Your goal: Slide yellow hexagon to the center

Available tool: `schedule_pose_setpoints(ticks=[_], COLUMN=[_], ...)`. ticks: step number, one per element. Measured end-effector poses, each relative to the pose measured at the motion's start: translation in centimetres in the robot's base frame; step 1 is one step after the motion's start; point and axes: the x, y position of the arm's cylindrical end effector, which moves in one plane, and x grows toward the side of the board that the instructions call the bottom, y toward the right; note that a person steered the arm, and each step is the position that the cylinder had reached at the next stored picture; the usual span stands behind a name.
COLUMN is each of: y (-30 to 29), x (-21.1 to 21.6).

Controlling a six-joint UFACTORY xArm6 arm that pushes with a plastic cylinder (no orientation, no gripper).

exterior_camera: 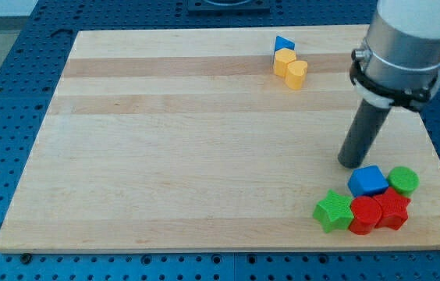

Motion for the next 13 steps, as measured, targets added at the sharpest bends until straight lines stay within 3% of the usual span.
schedule_pose_setpoints(ticks=[2, 4, 7, 9, 11, 13], y=[6.2, 3.3, -0.2, -8.9, -10.5, -11.0], x=[-12.3, -20.4, -21.1, -20.3, -14.4, -17.7])
